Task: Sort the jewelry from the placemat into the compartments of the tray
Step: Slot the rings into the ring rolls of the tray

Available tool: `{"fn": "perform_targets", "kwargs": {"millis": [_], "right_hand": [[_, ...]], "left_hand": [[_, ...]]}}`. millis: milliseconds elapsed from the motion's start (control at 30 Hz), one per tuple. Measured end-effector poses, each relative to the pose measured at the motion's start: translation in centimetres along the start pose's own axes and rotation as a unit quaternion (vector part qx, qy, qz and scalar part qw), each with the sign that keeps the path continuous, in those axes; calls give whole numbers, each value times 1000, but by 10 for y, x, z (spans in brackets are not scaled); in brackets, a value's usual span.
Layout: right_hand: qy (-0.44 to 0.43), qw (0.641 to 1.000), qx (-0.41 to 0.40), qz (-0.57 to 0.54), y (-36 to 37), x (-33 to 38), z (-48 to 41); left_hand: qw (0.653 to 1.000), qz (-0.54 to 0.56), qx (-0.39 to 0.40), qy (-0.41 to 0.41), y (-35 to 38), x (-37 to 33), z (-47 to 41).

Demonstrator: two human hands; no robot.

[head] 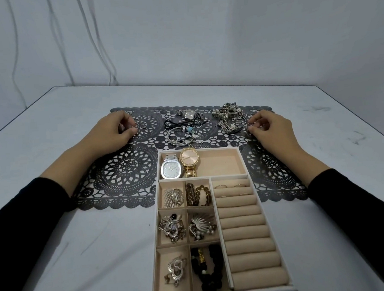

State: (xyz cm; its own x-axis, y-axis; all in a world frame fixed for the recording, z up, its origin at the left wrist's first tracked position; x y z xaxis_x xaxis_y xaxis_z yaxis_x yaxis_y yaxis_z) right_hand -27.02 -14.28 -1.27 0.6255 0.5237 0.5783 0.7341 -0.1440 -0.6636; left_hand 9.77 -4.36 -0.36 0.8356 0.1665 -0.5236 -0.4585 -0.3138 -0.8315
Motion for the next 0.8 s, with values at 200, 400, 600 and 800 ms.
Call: {"fn": "perform_targets", "kwargs": {"millis": [200, 400, 600, 800], "right_hand": [[5, 999, -22, -26, -5, 6, 4], [29, 993, -34, -108, -17, 13, 15], [62, 964, 9, -258, -30, 38, 36], [18, 954, 49, -295, -42, 63, 63]], "left_hand": [[999, 19, -33, 19, -2, -3, 13], [991, 112, -73, -19, -10, -16, 29], [975, 207, -74, -27, -11, -41, 49], [971, 230, -63, 32, -12, -80, 76]]}}
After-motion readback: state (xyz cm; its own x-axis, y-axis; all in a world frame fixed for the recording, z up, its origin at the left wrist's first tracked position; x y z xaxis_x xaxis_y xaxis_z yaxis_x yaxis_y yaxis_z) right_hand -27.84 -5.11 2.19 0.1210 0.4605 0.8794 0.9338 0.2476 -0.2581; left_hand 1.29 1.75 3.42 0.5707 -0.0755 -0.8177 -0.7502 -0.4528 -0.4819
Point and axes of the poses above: each hand's wrist, its own z-axis away from the middle knuckle, its own y-axis out of the palm, x = y × z, the point moved 2 cm from there along -z, towards the middle knuckle, and after that the axes turned 9 degrees about -y, right-handed, at the moved point
